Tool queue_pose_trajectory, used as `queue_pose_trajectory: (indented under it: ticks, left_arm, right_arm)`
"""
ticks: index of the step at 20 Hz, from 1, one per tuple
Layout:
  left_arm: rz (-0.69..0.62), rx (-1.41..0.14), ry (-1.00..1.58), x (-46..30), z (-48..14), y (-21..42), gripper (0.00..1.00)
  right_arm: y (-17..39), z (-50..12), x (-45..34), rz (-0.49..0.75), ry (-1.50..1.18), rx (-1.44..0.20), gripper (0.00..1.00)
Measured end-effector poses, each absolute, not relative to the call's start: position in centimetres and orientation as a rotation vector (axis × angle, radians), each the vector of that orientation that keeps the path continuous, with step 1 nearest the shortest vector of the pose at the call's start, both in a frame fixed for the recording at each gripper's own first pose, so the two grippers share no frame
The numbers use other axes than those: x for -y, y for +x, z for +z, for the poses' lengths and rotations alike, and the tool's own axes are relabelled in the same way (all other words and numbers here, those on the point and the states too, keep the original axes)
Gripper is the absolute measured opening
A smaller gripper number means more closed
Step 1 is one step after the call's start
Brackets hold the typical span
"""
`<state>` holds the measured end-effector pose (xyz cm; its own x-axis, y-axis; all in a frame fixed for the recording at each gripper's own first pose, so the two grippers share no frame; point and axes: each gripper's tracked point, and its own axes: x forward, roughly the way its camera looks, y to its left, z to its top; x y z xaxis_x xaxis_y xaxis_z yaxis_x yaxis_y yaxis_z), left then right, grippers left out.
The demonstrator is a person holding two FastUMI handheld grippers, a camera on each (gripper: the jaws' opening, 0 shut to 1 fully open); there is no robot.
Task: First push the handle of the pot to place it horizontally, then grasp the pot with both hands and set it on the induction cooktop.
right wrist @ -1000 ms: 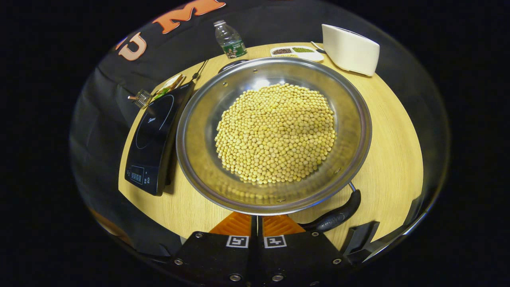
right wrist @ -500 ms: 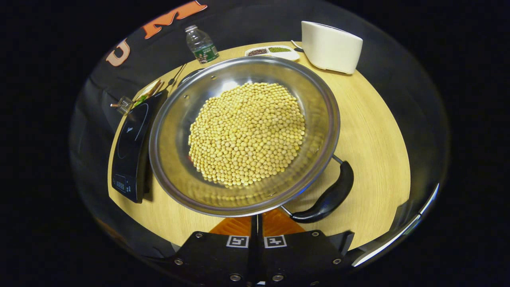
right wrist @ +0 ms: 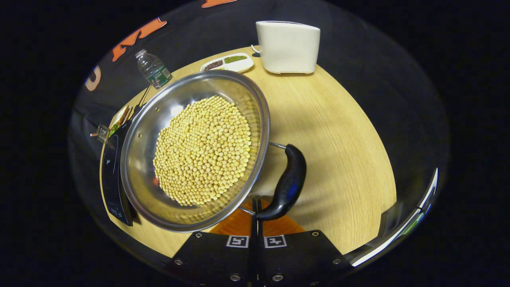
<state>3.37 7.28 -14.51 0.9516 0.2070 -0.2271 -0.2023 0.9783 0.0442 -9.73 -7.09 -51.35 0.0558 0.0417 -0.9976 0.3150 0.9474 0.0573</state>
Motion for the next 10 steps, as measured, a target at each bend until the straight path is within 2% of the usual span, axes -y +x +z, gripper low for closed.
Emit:
queue_pose_trajectory:
  ticks: [10]
  left_arm:
    - [0.204, -0.271, 0.032, -6.5, -16.0, 3.9, 0.98]
  right_arm:
    - [-6.2, -52.0, 10.0, -0.289, 0.350, -1.480, 0.00]
